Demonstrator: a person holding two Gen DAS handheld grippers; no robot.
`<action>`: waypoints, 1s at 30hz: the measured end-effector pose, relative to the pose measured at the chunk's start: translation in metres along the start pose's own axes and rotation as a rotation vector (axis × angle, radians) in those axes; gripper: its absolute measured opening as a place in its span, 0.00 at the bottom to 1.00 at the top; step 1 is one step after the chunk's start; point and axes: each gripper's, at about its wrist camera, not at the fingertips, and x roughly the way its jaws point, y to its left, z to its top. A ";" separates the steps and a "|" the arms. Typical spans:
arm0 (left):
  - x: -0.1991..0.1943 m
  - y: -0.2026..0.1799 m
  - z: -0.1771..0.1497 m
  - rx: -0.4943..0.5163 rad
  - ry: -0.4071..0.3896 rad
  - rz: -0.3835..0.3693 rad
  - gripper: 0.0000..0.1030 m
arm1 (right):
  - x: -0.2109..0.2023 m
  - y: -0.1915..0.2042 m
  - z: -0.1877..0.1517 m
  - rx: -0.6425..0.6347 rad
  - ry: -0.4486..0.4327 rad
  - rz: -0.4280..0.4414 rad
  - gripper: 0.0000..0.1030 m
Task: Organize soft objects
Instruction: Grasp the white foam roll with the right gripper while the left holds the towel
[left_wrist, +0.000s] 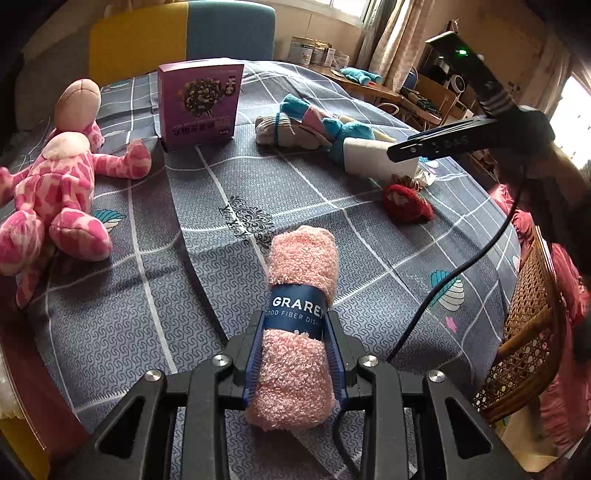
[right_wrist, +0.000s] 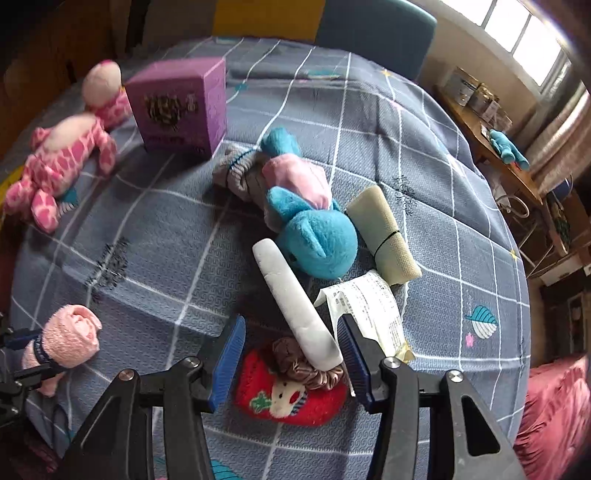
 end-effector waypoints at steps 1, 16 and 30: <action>0.003 -0.002 0.001 0.008 0.007 0.009 0.32 | 0.008 0.002 0.002 -0.025 0.024 -0.027 0.51; -0.011 0.012 0.000 -0.087 -0.054 -0.006 0.30 | -0.053 0.041 -0.011 0.093 -0.176 0.281 0.23; -0.103 0.049 -0.010 -0.224 -0.209 0.142 0.31 | 0.007 0.084 -0.035 0.179 -0.080 0.310 0.23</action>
